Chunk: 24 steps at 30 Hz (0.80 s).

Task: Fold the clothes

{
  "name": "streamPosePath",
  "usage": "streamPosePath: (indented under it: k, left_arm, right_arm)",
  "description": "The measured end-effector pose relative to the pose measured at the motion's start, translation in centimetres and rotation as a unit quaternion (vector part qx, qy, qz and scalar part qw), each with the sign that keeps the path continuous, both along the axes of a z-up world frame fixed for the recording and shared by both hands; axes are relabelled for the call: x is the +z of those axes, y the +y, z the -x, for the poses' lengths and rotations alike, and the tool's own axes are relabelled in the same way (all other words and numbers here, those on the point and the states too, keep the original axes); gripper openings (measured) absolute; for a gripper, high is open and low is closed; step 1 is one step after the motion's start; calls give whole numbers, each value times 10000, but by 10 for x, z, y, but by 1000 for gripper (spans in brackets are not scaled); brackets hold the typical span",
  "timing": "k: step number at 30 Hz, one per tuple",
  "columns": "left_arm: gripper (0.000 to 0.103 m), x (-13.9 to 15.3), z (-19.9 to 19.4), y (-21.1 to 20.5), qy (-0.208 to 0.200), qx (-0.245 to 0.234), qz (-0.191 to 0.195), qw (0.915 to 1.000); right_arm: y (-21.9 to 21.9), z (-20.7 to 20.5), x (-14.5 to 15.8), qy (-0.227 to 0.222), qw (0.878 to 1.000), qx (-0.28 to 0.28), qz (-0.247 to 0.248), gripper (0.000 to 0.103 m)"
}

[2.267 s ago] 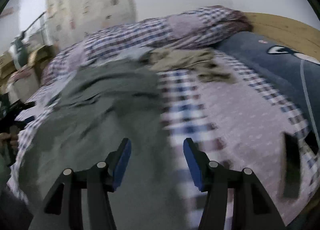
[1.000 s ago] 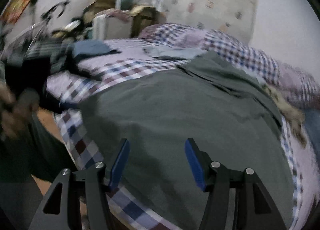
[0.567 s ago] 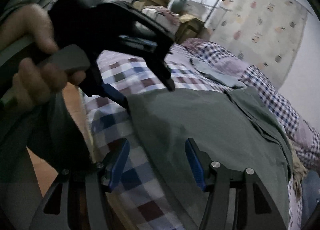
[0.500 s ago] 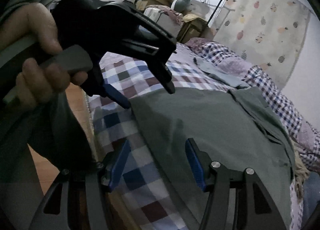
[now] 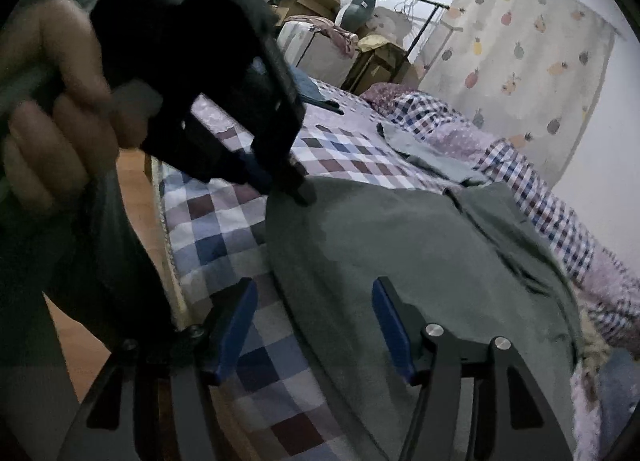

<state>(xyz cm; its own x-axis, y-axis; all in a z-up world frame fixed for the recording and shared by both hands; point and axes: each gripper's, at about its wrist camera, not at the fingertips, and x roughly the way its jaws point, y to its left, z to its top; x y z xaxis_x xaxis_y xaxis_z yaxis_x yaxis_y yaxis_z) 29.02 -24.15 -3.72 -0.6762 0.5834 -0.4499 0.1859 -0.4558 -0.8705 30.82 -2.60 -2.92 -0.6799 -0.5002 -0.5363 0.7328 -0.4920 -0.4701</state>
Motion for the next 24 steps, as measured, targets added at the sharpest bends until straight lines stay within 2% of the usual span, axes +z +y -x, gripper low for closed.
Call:
streamPosePath:
  k: [6,12,15,17,18,19,21,24]
  left_arm:
    - [6,1,3,-5,172,45,-401,9990]
    - [6,-2,17,-6,259,60,-825,9962]
    - [7,-7,15,-10,101,133,-861,9961]
    - [14,-11,12,-13,-6,198,-898,9958]
    - [26,-13,11,-14,-57,246,-921,9954]
    - [52,-15,11,-15,-140,302,-911,9953]
    - [75,-17,12,-15,-258,378,-862,9952]
    - [75,-19,17,-9,-298,290,-792,9960]
  right_arm:
    - [-12,-3,0,628,9978,-148,-119,64]
    - [-36,-12,-10,1237,9918,-58,-330,64]
    - [-47,-9,-16,1513,9872,-163,-474,62]
    - [-50,-4,-15,1645,9848,-262,-489,41]
    - [-51,0,-13,1629,9848,-306,-512,16]
    - [-52,4,-12,1582,9855,-333,-524,4]
    - [-52,7,-7,1482,9874,-324,-454,3]
    - [-51,10,0,1316,9902,-310,-343,3]
